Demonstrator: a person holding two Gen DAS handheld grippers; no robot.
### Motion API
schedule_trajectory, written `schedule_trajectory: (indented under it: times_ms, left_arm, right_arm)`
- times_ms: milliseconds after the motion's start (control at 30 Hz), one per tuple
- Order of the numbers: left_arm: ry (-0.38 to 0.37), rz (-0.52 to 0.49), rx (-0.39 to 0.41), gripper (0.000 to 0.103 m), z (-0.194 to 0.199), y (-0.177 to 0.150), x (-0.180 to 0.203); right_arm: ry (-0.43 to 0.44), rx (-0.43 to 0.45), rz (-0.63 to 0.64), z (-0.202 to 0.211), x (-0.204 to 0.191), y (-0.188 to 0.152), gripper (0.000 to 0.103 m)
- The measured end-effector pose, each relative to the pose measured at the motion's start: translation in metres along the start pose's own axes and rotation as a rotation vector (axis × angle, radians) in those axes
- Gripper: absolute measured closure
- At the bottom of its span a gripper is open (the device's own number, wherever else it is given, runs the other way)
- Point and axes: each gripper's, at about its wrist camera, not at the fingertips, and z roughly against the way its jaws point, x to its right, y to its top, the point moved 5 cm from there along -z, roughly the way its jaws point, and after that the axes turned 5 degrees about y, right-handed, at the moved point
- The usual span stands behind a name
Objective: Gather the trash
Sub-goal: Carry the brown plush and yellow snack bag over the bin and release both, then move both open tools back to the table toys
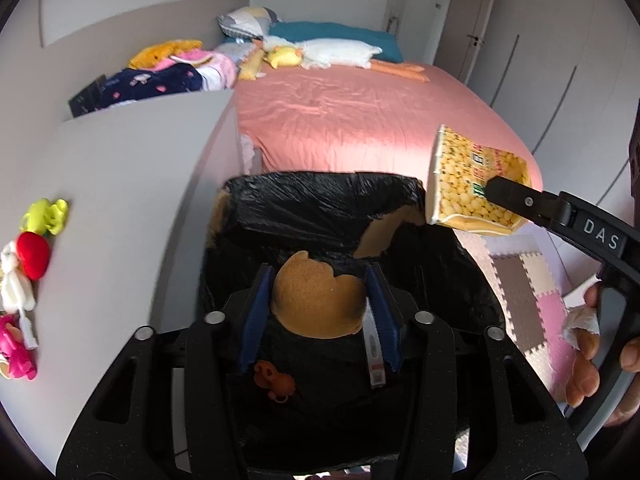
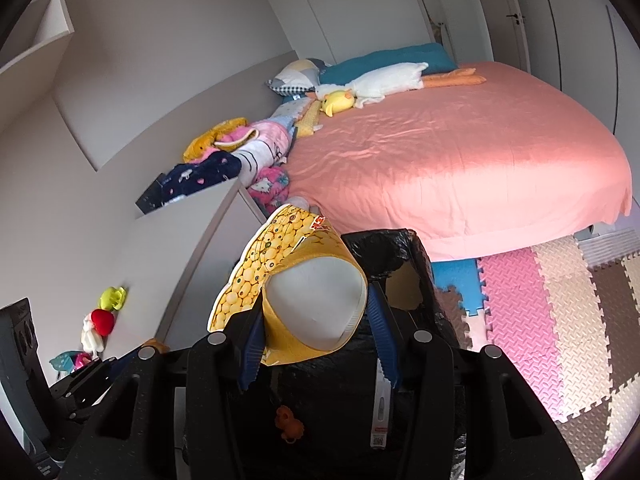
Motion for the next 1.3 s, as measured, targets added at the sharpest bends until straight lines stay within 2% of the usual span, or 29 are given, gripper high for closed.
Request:
schedule_trajectory:
  times_ms: [33,67,167,367,767,1300]
  left_arm:
    - [-0.002,-0.002,-0.015,0.015,-0.001,0.000,0.001]
    - [0.007,-0.004,-0.018,0.006,-0.001,0.000,0.001]
    - [0.034,-0.022,0.015,0.006,0.005,0.001,-0.001]
    - [0.110,0.000,0.044,0.006,0.019,0.000,-0.025]
    - [0.141,0.067,0.038,0.006,0.023,-0.006,-0.060]
    - [0.227,0.133,0.077,0.006,0.055,-0.019,-0.124]
  right_arm:
    - [-0.013,0.002,0.001,0.000,0.000,0.000,0.038]
    - [-0.033,0.020,-0.004,0.003,0.002,0.001,0.025]
    - [-0.062,0.059,0.001,0.010,0.002,0.003,0.023]
    - [-0.049,0.043,0.008,0.003,-0.003,0.002,0.023]
    - [-0.036,0.009,0.038,-0.016,-0.026,-0.005,0.023]
    - [0.055,-0.051,0.105,-0.050,-0.094,-0.016,0.023]
